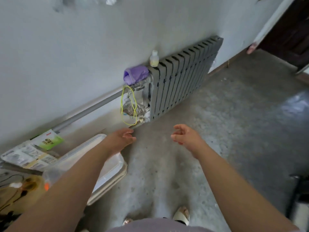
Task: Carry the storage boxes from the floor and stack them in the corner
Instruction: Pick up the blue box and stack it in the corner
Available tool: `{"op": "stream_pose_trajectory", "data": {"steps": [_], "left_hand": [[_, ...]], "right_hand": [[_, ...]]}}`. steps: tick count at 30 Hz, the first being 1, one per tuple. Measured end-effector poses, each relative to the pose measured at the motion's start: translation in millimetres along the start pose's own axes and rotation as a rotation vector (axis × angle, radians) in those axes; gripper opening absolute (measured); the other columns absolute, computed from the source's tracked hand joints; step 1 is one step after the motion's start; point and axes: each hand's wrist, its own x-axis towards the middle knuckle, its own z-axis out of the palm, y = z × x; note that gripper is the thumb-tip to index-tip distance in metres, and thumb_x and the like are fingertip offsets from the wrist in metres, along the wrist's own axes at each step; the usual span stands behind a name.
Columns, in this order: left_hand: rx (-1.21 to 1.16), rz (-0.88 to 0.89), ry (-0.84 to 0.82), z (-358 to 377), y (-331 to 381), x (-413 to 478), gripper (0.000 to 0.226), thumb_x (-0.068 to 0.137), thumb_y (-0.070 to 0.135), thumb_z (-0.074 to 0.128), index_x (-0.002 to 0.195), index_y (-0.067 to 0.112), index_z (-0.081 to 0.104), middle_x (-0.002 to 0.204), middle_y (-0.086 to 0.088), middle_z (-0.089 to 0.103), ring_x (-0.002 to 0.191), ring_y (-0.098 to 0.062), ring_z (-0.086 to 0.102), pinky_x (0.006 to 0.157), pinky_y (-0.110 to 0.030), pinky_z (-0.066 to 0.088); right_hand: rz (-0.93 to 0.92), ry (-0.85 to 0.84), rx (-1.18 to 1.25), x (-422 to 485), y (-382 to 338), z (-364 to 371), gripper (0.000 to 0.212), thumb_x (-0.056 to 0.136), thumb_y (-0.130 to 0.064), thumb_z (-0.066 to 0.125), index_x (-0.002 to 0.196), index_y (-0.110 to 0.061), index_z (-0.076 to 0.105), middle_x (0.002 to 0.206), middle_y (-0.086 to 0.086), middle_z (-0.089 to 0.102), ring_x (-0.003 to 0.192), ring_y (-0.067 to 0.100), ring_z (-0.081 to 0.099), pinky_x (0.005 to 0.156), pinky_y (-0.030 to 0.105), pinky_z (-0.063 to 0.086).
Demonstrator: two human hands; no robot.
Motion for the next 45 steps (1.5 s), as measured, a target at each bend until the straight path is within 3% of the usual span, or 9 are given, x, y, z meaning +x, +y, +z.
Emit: {"op": "stream_pose_trajectory", "data": {"steps": [3,5,8,12,18,23,34,42,45], "left_hand": [[0.073,0.083,-0.077,46.1,52.5,9.3,0.042,0.088,0.02,0.065,0.129,0.016,0.057,0.116,-0.003,0.061,0.1,-0.011,0.052,0.078,-0.012,0.031],[0.155,0.136,-0.095,76.0,84.6,15.4,0.042,0.088,0.024,0.065,0.129,0.018,0.056,0.117,0.0,0.06,0.1,-0.01,0.05,0.073,-0.01,0.029],[0.258,0.184,-0.162,138.2,135.3,17.2,0.05,0.089,0.03,0.064,0.135,0.019,0.05,0.13,-0.003,0.056,0.112,-0.018,0.053,0.085,-0.018,0.034],[0.319,0.216,-0.214,221.6,199.7,22.2,0.065,0.089,0.038,0.062,0.146,0.023,0.036,0.146,-0.002,0.043,0.131,-0.025,0.043,0.104,-0.033,0.035],[0.362,0.327,-0.254,370.9,303.8,36.1,0.082,0.083,0.042,0.068,0.15,0.024,0.025,0.155,0.0,0.032,0.138,-0.023,0.036,0.111,-0.037,0.031],[0.364,0.351,-0.367,456.5,360.7,68.4,0.094,0.074,0.049,0.074,0.15,0.03,0.022,0.158,0.002,0.025,0.14,-0.024,0.034,0.112,-0.04,0.034],[0.465,0.486,-0.528,606.1,501.0,219.0,0.095,0.075,0.051,0.072,0.151,0.026,0.022,0.159,-0.002,0.023,0.142,-0.024,0.029,0.113,-0.037,0.029],[0.557,0.588,-0.641,721.5,655.6,328.4,0.096,0.075,0.046,0.075,0.151,0.019,0.023,0.156,-0.009,0.029,0.14,-0.024,0.035,0.113,-0.036,0.032],[0.587,0.615,-0.699,778.3,693.7,349.1,0.098,0.075,0.048,0.074,0.152,0.019,0.022,0.158,-0.006,0.026,0.14,-0.023,0.035,0.114,-0.037,0.031]], "right_hand": [[0.009,0.111,0.07,-11.1,20.4,-58.0,0.039,0.083,-0.015,0.069,0.117,-0.02,0.052,0.105,0.008,0.06,0.09,0.022,0.06,0.08,0.031,0.045],[0.021,0.175,0.094,-17.7,32.6,-95.3,0.046,0.082,-0.015,0.07,0.123,-0.016,0.05,0.105,0.008,0.059,0.092,0.024,0.058,0.08,0.033,0.044],[0.021,0.327,0.143,-33.6,62.7,-165.5,0.052,0.081,-0.012,0.072,0.127,-0.011,0.049,0.104,0.01,0.058,0.083,0.019,0.055,0.066,0.024,0.041],[0.023,0.449,0.153,-55.4,91.0,-261.4,0.053,0.08,-0.014,0.074,0.127,-0.011,0.05,0.106,0.01,0.056,0.085,0.018,0.054,0.062,0.021,0.04],[0.046,0.661,0.184,-89.3,134.6,-422.8,0.063,0.077,-0.014,0.077,0.133,-0.007,0.048,0.115,0.013,0.056,0.097,0.019,0.053,0.081,0.027,0.042],[0.046,0.754,0.264,-92.3,161.6,-504.7,0.073,0.076,-0.016,0.078,0.139,-0.01,0.042,0.14,0.013,0.047,0.123,0.022,0.049,0.095,0.033,0.044],[0.149,0.854,0.299,18.2,197.4,-678.8,0.097,0.073,-0.031,0.081,0.149,-0.019,0.023,0.15,0.012,0.036,0.134,0.027,0.04,0.105,0.038,0.04],[0.236,1.001,0.426,81.1,201.3,-820.4,0.098,0.072,-0.03,0.082,0.15,-0.023,0.023,0.147,0.008,0.041,0.12,0.021,0.051,0.079,0.025,0.048],[0.259,1.058,0.428,91.5,219.8,-867.1,0.1,0.069,-0.031,0.083,0.149,-0.02,0.025,0.146,0.01,0.041,0.126,0.022,0.048,0.094,0.031,0.044]]}}
